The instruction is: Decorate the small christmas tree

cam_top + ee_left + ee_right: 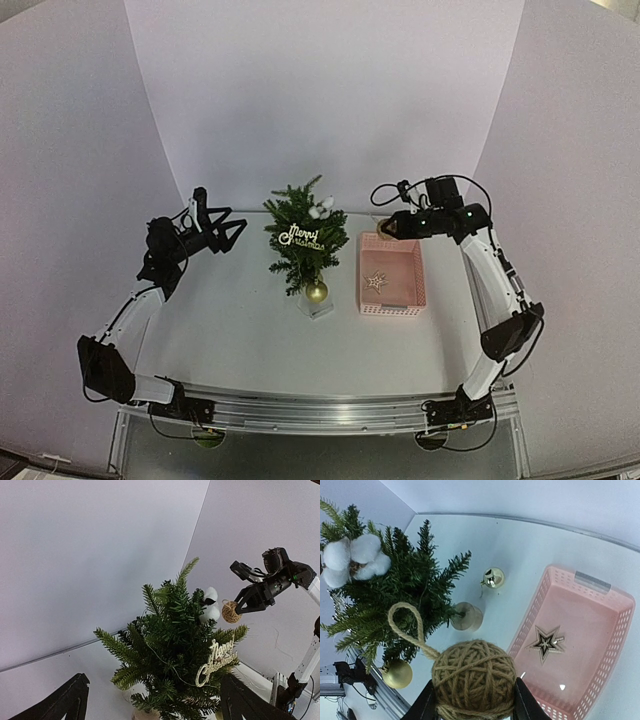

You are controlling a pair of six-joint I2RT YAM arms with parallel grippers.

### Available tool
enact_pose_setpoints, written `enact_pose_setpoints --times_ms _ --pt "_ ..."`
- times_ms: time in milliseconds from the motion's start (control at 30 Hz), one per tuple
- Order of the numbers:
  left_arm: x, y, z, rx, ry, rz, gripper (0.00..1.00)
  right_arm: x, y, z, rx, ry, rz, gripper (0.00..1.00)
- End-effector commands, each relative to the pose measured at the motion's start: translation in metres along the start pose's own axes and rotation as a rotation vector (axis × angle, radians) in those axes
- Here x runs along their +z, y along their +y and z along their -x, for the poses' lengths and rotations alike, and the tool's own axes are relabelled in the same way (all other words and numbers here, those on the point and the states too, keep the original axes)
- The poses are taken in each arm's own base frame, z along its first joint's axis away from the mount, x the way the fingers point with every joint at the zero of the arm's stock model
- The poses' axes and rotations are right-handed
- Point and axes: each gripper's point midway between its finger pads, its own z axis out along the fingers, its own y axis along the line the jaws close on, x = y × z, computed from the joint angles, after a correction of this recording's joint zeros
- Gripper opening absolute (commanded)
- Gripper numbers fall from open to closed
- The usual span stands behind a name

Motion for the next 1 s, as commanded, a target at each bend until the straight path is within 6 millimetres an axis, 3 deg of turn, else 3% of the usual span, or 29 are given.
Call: enact_pose_setpoints --times_ms 0,200,333,533,967 --pt "-0.002 -0.004 0.009 0.045 -0.029 -0.022 0.91 0.000 0.032 0.033 -0.144 -0.181 0.086 0.27" --pt "-0.003 -0.001 0.006 0.050 -0.020 -0.003 0.91 0.019 0.035 -0.001 -0.145 -0.110 0.096 0.28" --pt "0.000 0.000 0.003 0.042 -0.015 -0.007 0.91 0.020 0.052 -0.013 -0.151 -0.089 0.144 0.29" --pt "0.003 0.002 0.002 0.039 -0.013 -0.013 0.91 0.018 0.052 -0.021 -0.137 -0.094 0.142 0.29" --pt "0.003 0.001 0.003 0.035 -0.010 -0.017 0.91 0.036 0.061 -0.024 -0.126 -0.085 0.181 0.28"
